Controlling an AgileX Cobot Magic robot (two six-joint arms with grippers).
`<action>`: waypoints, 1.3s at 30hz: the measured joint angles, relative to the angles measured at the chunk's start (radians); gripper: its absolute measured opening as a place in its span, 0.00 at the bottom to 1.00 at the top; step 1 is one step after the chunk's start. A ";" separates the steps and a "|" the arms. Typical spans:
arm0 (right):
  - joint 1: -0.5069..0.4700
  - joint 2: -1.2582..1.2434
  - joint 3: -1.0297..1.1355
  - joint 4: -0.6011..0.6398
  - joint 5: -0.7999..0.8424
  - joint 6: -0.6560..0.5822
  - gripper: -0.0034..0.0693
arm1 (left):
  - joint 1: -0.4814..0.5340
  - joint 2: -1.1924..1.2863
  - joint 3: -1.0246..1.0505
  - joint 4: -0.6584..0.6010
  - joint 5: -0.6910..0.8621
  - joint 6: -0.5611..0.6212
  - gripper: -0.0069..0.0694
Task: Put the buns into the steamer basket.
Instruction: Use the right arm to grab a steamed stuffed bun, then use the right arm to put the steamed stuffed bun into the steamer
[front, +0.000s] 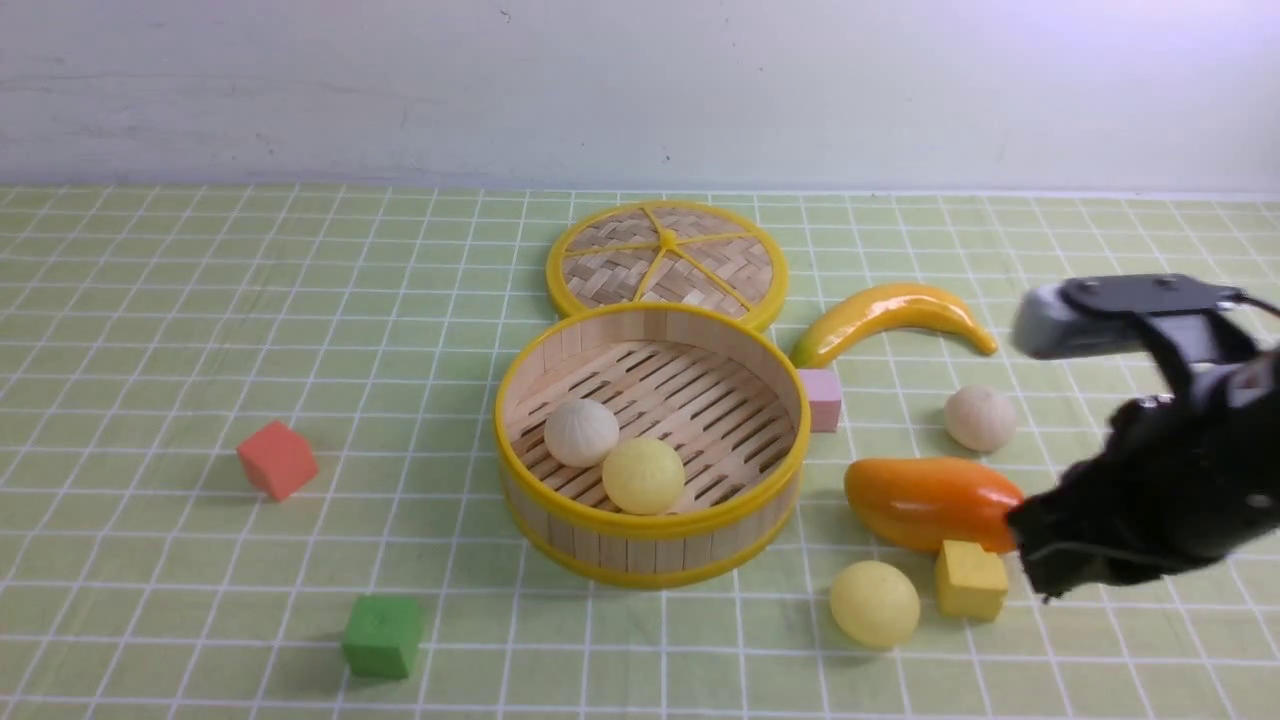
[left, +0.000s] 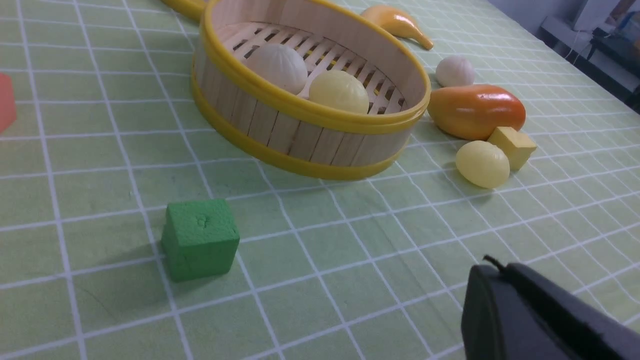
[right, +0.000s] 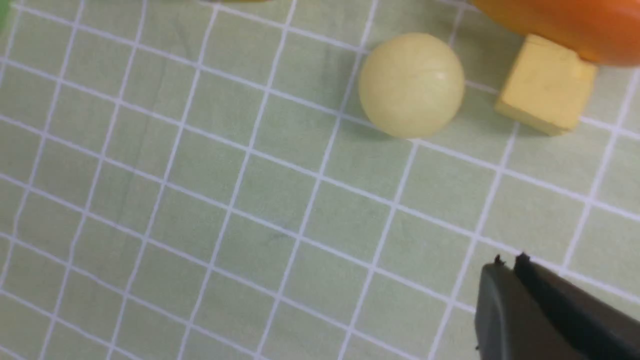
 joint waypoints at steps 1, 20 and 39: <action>0.006 0.010 0.000 -0.004 0.000 0.004 0.11 | 0.000 0.000 0.000 0.000 0.001 0.000 0.07; 0.054 0.408 -0.209 -0.055 -0.108 0.093 0.48 | 0.000 0.000 0.000 0.000 0.014 0.000 0.07; 0.054 0.445 -0.211 -0.054 -0.066 0.060 0.05 | 0.000 0.000 0.000 0.000 0.015 0.000 0.08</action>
